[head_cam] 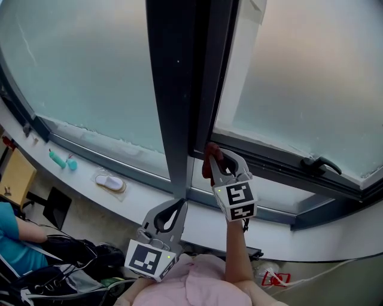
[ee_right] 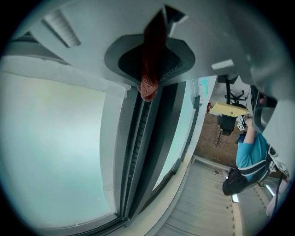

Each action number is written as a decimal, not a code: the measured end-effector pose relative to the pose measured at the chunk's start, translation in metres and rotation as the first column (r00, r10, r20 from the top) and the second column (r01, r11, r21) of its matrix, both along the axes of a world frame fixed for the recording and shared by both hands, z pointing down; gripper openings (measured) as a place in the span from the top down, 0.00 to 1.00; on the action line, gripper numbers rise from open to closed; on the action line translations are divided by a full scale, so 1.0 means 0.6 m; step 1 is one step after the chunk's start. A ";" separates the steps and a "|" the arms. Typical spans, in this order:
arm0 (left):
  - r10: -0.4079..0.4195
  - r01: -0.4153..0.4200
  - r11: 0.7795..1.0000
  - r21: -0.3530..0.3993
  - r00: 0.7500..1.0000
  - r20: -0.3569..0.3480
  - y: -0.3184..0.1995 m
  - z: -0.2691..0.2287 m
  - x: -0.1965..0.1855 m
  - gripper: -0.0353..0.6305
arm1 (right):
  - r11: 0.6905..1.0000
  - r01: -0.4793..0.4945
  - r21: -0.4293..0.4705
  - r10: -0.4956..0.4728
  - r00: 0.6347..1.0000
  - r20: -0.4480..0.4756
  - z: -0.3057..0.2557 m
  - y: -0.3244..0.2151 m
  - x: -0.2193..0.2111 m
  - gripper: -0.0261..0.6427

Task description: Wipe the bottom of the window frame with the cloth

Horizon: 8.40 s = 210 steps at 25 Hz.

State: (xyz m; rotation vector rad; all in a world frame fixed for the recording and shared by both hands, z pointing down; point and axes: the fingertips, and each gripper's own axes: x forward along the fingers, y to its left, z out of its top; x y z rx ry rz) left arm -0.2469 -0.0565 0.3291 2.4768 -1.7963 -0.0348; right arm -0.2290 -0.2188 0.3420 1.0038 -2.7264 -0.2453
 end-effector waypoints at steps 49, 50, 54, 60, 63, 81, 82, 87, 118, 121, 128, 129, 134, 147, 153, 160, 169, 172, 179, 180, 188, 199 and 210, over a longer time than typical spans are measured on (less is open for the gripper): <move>0.117 -0.117 0.993 -0.001 0.993 0.005 -0.023 0.002 0.092 0.95 | 0.993 -0.119 -0.005 0.119 0.993 0.003 0.018 -0.019 0.133 0.88; 0.121 -0.121 0.993 -0.002 0.993 0.005 -0.023 0.002 0.095 0.95 | 0.992 -0.123 -0.007 0.123 0.992 0.002 0.019 -0.019 0.138 0.88; 0.127 -0.127 0.992 0.000 0.992 0.006 -0.025 0.001 0.101 0.95 | 0.991 -0.131 -0.005 0.131 0.991 0.014 0.016 -0.020 0.151 0.88; 0.134 -0.134 0.991 -0.001 0.991 0.003 -0.026 0.002 0.110 0.95 | 0.989 -0.147 -0.022 0.147 0.989 0.015 0.021 -0.021 0.172 0.88; 0.134 -0.134 0.991 0.001 0.991 0.002 -0.027 0.000 0.112 0.95 | 0.988 -0.151 -0.017 0.151 0.988 0.027 0.018 -0.022 0.183 0.88; 0.190 -0.190 0.982 0.016 0.982 -0.009 -0.034 -0.008 0.151 0.95 | 0.969 -0.247 -0.015 0.247 0.969 0.014 0.015 -0.030 0.269 0.88; 0.197 -0.197 0.980 0.016 0.980 -0.010 -0.034 -0.008 0.153 0.95 | 0.967 -0.253 -0.014 0.253 0.967 0.012 0.015 -0.031 0.272 0.88; 0.220 -0.220 0.975 0.016 0.975 -0.009 -0.026 -0.007 0.154 0.95 | 0.960 -0.281 -0.009 0.282 0.959 0.024 0.016 -0.032 0.284 0.88; 0.175 -0.175 0.985 0.008 0.985 -0.002 -0.001 -0.001 0.114 0.95 | 0.911 -0.411 0.034 0.410 0.912 0.035 0.016 -0.033 0.339 0.88; 0.178 -0.178 0.984 0.008 0.984 -0.008 -0.003 -0.002 0.114 0.95 | 0.912 -0.409 0.032 0.408 0.913 0.032 0.017 -0.032 0.341 0.88; 0.184 -0.184 0.983 0.004 0.983 -0.017 -0.013 0.001 0.108 0.95 | 0.887 -0.461 0.031 0.460 0.887 0.037 0.017 -0.035 0.377 0.88; 0.190 -0.190 0.982 0.004 0.982 -0.018 -0.013 0.000 0.109 0.95 | 0.881 -0.472 0.029 0.471 0.882 0.034 0.017 -0.035 0.385 0.88; 0.214 -0.214 0.977 0.006 0.977 -0.020 -0.017 0.002 0.115 0.95 | 0.852 -0.523 0.026 0.523 0.852 0.027 0.017 -0.037 0.422 0.88; 0.241 -0.241 0.971 0.005 0.970 -0.022 -0.016 0.003 0.134 0.95 | 0.798 -0.602 0.019 0.601 0.798 0.036 0.018 -0.040 0.499 0.88; 0.237 -0.237 0.972 0.008 0.971 -0.017 -0.015 0.001 0.138 0.95 | 0.775 -0.632 0.014 0.631 0.774 0.046 0.019 -0.040 0.531 0.88; 0.231 -0.230 0.973 0.019 0.973 -0.018 -0.019 -0.002 0.139 0.95 | 0.754 -0.657 0.008 0.655 0.753 0.062 0.019 -0.041 0.557 0.88; 0.236 -0.235 0.972 0.011 0.972 -0.019 -0.027 0.001 0.135 0.95 | 0.710 -0.704 0.008 0.702 0.709 0.073 0.019 -0.043 0.591 0.88; 0.229 -0.228 0.973 0.029 0.973 -0.031 -0.031 -0.005 0.132 0.95 | 0.703 -0.711 0.011 0.708 0.702 0.072 0.019 -0.043 0.592 0.88; 0.223 -0.223 0.975 0.007 0.975 -0.022 -0.028 0.003 0.120 0.95 | 0.692 -0.722 0.006 0.720 0.690 0.076 0.019 -0.040 0.590 0.89; 0.221 -0.221 0.975 0.008 0.975 -0.022 -0.026 0.003 0.119 0.95 | 0.704 -0.710 -0.017 0.708 0.699 0.103 0.018 -0.035 0.583 0.89; 0.214 -0.213 0.977 0.014 0.977 -0.020 -0.017 -0.001 0.110 0.95 | 0.944 -0.321 -0.080 0.330 0.900 0.283 -0.002 0.030 0.330 0.89; 0.080 -0.080 0.997 0.014 0.997 -0.024 0.009 -0.002 0.033 0.95 | 0.987 0.041 -0.155 -0.008 0.978 0.210 0.077 0.047 0.020 0.89; 0.028 -0.028 1.000 -0.012 0.999 -0.038 0.014 0.007 -0.006 0.95 | 0.989 0.020 -0.147 0.003 0.988 0.155 0.111 -0.020 -0.052 0.89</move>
